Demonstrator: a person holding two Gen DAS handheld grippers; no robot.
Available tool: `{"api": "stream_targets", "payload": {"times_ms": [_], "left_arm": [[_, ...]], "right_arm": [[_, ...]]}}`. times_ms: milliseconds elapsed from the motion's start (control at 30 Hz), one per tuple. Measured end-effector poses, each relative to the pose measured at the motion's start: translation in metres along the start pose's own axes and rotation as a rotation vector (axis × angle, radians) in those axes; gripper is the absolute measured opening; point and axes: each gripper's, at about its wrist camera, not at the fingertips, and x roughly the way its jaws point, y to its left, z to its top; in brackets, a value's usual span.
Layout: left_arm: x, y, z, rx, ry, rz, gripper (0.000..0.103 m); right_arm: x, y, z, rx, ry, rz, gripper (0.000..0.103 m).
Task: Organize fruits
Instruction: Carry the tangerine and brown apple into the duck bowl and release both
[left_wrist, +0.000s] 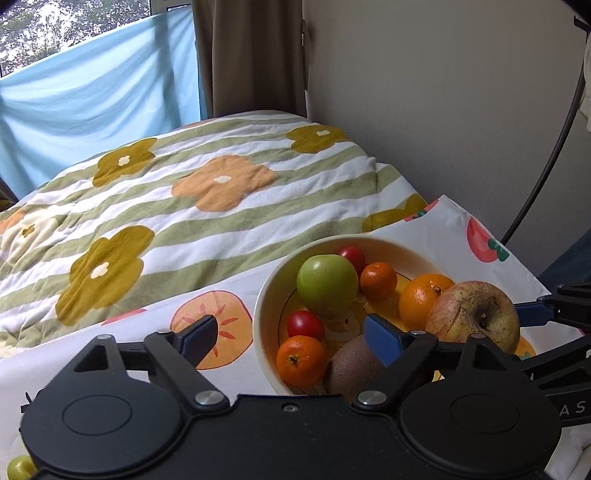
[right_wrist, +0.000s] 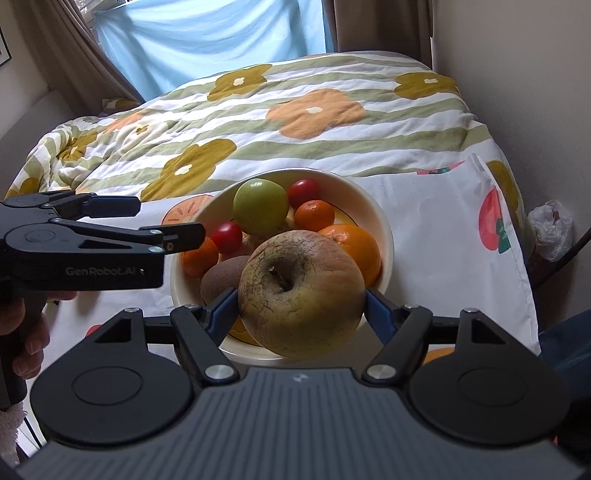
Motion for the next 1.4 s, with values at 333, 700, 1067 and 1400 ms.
{"api": "stream_targets", "payload": {"times_ms": [333,700,1067,1400], "left_arm": [[-0.028,0.021,-0.009,-0.049,-0.016,0.039,0.092],[-0.045,0.03,-0.02,-0.093,-0.052,0.064,0.092],[-0.055,0.024,-0.03,-0.101,-0.056,0.082,0.092],[-0.079,0.009,-0.033,-0.135,-0.093,0.122,0.092]], "right_arm": [[0.004,0.011,-0.003,-0.037,-0.002,-0.006,0.088],[0.014,0.021,-0.007,-0.066,-0.011,-0.023,0.088],[0.004,0.026,-0.016,-0.104,-0.092,-0.06,0.103],[-0.018,0.024,-0.017,-0.109,-0.119,-0.033,0.103]]}}
